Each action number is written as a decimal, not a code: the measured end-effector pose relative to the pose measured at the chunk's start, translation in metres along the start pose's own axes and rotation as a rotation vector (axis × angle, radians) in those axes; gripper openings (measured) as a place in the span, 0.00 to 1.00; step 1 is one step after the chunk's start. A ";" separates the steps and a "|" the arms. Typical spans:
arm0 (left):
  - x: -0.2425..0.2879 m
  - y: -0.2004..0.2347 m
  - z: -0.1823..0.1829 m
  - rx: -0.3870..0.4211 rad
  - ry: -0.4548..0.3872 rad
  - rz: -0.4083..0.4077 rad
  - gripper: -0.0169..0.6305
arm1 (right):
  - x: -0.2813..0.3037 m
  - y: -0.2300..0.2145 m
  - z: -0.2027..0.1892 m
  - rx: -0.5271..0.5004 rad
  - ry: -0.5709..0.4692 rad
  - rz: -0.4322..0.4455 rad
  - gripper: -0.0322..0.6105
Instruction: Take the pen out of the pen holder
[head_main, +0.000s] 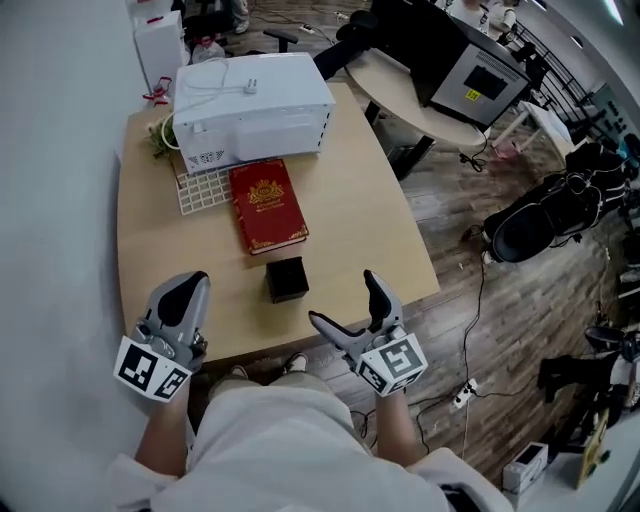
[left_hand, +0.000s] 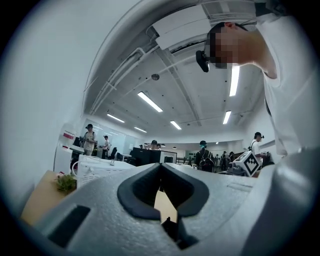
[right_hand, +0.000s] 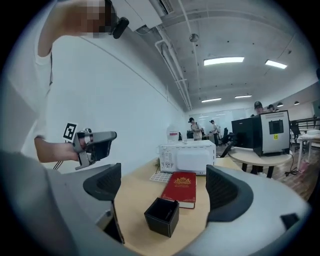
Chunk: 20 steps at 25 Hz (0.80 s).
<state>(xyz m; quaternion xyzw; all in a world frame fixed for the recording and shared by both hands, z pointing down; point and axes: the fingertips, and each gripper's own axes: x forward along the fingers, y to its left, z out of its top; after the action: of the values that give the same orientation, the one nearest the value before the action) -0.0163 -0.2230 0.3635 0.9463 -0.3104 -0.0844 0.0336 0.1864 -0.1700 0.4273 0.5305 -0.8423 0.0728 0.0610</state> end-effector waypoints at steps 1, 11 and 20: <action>-0.001 0.001 -0.003 -0.004 0.006 0.019 0.05 | 0.003 -0.003 -0.002 -0.003 0.007 0.014 0.87; -0.009 -0.002 -0.040 -0.069 0.042 0.127 0.05 | 0.031 -0.023 -0.045 0.040 0.090 0.101 0.77; -0.016 -0.012 -0.066 -0.104 0.082 0.142 0.05 | 0.063 -0.020 -0.096 0.083 0.176 0.157 0.65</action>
<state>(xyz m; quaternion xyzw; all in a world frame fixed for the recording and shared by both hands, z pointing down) -0.0105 -0.2033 0.4294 0.9216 -0.3701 -0.0588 0.1012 0.1799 -0.2157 0.5341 0.4564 -0.8691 0.1583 0.1069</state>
